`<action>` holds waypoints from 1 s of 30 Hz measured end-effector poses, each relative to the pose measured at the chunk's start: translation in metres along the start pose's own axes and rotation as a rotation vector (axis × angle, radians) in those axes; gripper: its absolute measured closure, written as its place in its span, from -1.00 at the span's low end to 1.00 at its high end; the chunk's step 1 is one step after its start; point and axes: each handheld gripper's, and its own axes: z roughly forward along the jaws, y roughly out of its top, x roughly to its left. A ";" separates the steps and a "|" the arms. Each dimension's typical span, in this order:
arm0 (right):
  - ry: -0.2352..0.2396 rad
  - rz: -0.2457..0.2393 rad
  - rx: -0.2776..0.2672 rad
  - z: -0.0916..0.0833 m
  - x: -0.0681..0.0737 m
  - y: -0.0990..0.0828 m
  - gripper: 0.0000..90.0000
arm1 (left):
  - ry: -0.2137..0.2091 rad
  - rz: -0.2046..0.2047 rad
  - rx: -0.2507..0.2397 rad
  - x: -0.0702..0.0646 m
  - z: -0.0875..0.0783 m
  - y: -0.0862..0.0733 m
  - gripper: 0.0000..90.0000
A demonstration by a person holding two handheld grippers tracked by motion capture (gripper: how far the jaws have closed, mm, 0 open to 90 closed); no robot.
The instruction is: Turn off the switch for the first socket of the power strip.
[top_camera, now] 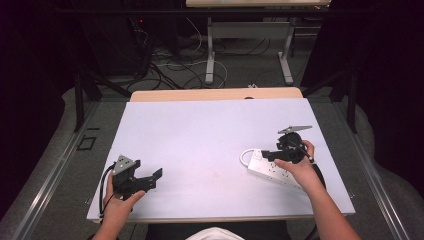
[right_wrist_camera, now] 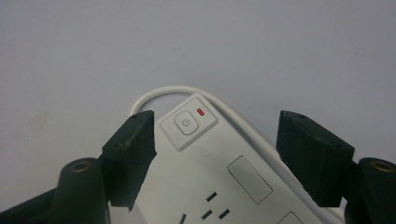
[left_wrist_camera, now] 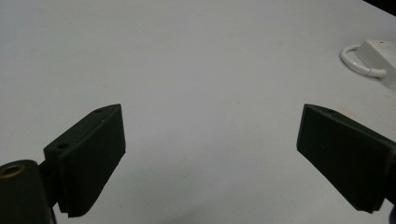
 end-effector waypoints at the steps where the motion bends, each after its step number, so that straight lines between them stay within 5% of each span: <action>1: 0.003 -0.002 -0.003 0.000 0.000 0.000 -0.44 | 0.000 0.000 0.000 0.000 0.000 0.000 -0.83; 14: -0.036 -0.021 -0.076 -0.009 0.008 -0.003 -1.00 | 0.001 -0.002 0.001 0.000 0.000 0.000 -0.83; 20: -0.068 -0.043 -0.118 -0.015 0.010 -0.011 -1.00 | 0.004 -0.006 0.003 0.001 0.000 0.000 -0.83; 30: -0.042 -0.056 -0.215 -0.033 0.011 -0.026 -1.00 | 0.012 -0.006 0.000 0.001 -0.001 0.000 -0.83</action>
